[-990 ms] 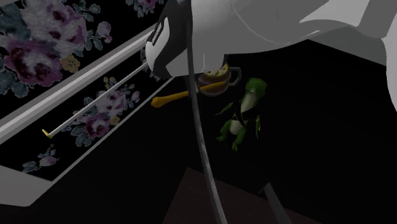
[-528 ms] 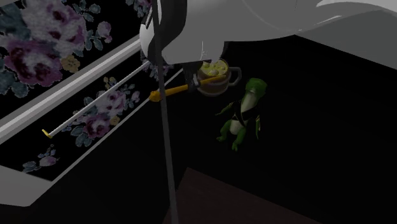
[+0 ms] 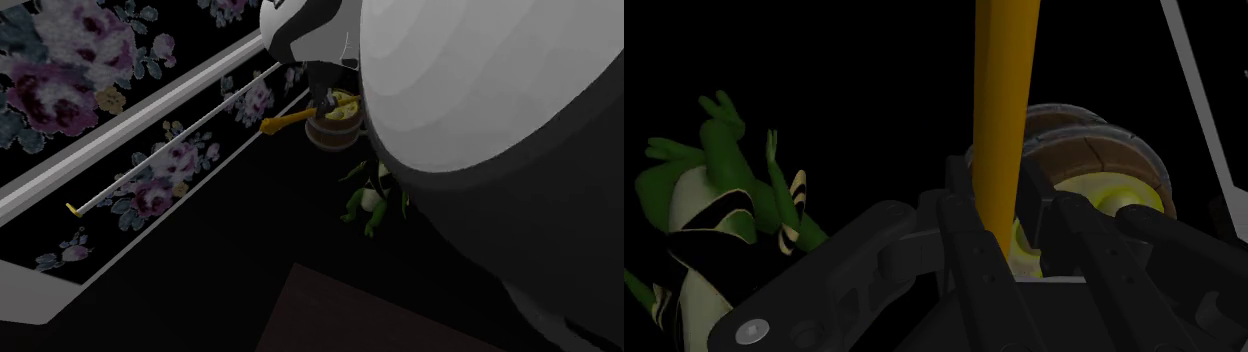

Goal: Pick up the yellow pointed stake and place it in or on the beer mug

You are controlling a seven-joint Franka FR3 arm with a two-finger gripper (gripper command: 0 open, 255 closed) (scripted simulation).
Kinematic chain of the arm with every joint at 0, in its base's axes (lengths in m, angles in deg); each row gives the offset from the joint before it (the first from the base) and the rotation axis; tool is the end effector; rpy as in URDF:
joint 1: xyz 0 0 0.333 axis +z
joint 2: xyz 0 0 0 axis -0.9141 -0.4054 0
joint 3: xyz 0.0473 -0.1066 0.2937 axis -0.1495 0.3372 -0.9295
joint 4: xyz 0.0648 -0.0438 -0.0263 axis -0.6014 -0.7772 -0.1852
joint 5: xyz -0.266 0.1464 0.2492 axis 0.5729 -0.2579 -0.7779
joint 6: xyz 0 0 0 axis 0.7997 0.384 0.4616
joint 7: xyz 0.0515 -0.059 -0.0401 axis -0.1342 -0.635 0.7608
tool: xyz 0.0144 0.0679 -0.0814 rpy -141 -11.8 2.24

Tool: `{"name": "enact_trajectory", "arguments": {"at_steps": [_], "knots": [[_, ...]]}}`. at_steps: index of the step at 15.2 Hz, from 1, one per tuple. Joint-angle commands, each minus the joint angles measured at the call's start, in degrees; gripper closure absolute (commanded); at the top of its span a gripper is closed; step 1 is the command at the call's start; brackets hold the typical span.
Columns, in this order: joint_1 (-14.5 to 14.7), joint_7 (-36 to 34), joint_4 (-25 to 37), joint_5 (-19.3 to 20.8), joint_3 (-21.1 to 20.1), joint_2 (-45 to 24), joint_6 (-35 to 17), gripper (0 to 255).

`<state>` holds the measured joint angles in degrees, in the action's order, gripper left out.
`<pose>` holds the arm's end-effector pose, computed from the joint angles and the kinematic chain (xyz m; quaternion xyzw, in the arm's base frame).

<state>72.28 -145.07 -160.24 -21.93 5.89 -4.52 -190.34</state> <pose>0.5747 0.3080 0.3152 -0.9093 0.4137 0.0123 0.0443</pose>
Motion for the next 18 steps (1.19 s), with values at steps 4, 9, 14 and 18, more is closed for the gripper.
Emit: {"name": "enact_trajectory", "arguments": {"at_steps": [4, 9, 14, 18], "knots": [[0.5, 2.8, 14.9, 1.8, 2.0, -9.1, 6.2, 255], [2.2, 6.1, 35.3, 3.1, 3.9, -20.7, 15.0, 255], [4.0, 8.1, 49.0, 3.8, 5.1, -29.4, 19.7, 255], [3.9, 8.1, 47.8, 4.0, 5.3, -30.5, 17.5, 255]]}}
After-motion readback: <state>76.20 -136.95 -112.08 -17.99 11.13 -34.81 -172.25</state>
